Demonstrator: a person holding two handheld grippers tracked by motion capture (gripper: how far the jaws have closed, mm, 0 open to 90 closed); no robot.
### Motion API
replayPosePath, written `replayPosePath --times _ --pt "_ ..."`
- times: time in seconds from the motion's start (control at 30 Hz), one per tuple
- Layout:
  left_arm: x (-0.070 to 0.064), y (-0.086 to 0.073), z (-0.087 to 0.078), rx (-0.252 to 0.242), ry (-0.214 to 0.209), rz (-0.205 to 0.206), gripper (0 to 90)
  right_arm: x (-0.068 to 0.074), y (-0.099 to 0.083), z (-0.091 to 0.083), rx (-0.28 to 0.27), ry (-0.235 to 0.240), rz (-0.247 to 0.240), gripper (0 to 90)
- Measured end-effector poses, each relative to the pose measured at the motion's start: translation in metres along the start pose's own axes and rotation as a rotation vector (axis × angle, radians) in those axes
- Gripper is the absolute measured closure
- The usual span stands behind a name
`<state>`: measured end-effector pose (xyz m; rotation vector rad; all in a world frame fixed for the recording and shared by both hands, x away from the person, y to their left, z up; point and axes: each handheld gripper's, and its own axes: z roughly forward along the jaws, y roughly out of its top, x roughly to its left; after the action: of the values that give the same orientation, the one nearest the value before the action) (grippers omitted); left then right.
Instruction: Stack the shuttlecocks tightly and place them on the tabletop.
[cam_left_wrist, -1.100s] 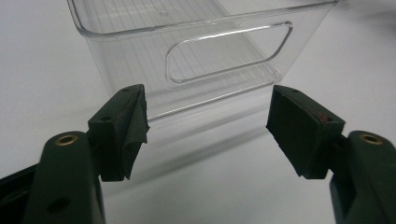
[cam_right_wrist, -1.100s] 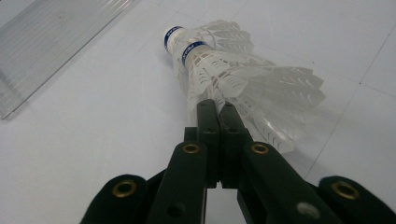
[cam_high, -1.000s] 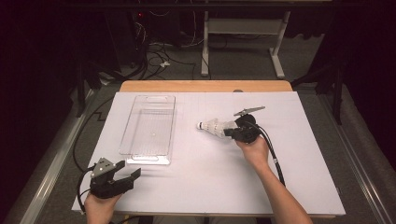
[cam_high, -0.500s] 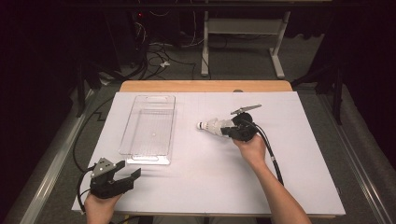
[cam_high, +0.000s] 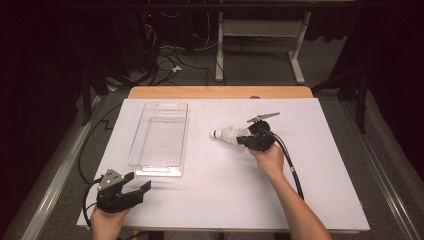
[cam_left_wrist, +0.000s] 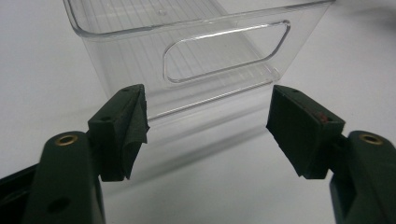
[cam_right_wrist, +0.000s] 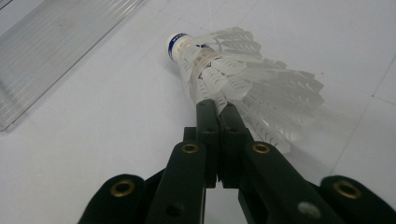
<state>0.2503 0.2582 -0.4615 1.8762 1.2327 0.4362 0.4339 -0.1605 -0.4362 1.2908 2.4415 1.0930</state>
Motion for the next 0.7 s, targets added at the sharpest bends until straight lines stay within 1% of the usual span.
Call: replayPosePath --times 0.2,0.33,0.7 --pt "-0.0002 0.0001 0.0002 0.001 0.001 0.002 29.7 -0.0018 -0.0008 0.0001 0.01 0.003 0.011 88.0" --pt "-0.0001 0.0001 0.0001 0.002 0.001 0.002 29.7 -0.0027 -0.0011 0.0001 0.013 -0.004 0.014 86.1" --pt "-0.0003 0.0 0.0002 0.001 0.003 0.003 29.8 -0.0033 -0.003 -0.0005 0.017 -0.008 0.019 74.3"
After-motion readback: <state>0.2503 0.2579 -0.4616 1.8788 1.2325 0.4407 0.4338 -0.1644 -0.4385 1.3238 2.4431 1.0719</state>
